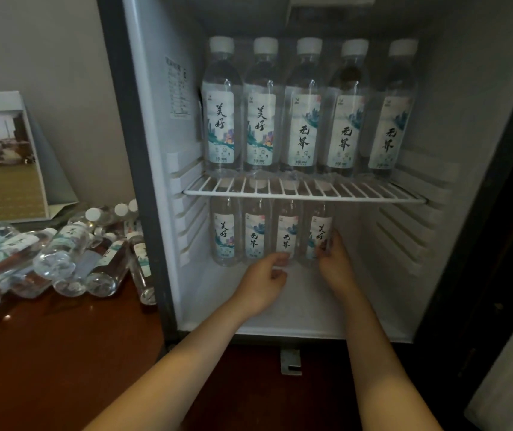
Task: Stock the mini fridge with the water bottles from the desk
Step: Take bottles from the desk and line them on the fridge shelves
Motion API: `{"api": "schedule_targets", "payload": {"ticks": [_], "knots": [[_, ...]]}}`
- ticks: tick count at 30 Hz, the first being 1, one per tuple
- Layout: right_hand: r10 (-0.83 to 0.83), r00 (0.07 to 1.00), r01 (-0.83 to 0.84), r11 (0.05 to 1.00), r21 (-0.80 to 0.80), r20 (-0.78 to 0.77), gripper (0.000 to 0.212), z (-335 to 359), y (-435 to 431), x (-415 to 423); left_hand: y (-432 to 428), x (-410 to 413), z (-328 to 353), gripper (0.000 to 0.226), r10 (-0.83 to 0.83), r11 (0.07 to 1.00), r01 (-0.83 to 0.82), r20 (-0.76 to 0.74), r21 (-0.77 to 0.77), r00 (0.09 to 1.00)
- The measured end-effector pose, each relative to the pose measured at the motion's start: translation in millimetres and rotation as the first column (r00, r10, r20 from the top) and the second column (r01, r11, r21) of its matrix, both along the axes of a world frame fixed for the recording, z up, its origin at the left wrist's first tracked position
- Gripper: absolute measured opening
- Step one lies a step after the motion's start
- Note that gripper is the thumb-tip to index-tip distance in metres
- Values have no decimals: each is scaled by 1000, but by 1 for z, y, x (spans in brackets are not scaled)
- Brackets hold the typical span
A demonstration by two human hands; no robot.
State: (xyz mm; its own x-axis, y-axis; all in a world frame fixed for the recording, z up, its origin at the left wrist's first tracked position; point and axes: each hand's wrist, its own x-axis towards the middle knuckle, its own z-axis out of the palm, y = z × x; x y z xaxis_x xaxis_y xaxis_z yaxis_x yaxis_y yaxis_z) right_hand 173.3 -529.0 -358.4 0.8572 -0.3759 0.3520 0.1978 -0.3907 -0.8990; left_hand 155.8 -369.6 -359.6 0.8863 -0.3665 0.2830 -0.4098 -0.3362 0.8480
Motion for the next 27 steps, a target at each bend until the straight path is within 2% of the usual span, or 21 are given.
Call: {"api": "schedule_targets", "payload": {"ticks": [4,6,10,15,19,23,26,27], "knots": [[-254,963,257,966,-32,86,39,-4,27,-21,20,-22,6,35,-15,1000,15,9,18,1000],[-291,952,291,957,7,99,25,3,49,-37,32,-34,8,30,-18,1000,19,29,-10,999],[-85,993,86,996,-3,88,13,16,98,-60,68,-60,12,20,22,995,-20,25,-98,999],[95,995,-96,995,40,34,23,20,154,-70,139,-85,12,29,203,963,-202,-13,-176,979],[217,976,-216,975,44,-1,19,19,192,-80,197,-99,8,27,344,920,-352,-76,-173,936],[339,941,-339,940,35,-13,24,19,231,-89,244,-106,-4,28,456,876,-468,-118,-113,882],[438,898,-440,896,-51,-52,20,19,257,-91,270,-113,-17,29,516,847,-528,-151,-54,843],[463,883,-469,874,-124,-72,16,18,266,-90,277,-115,-21,29,533,838,-545,-161,-34,830]]}}
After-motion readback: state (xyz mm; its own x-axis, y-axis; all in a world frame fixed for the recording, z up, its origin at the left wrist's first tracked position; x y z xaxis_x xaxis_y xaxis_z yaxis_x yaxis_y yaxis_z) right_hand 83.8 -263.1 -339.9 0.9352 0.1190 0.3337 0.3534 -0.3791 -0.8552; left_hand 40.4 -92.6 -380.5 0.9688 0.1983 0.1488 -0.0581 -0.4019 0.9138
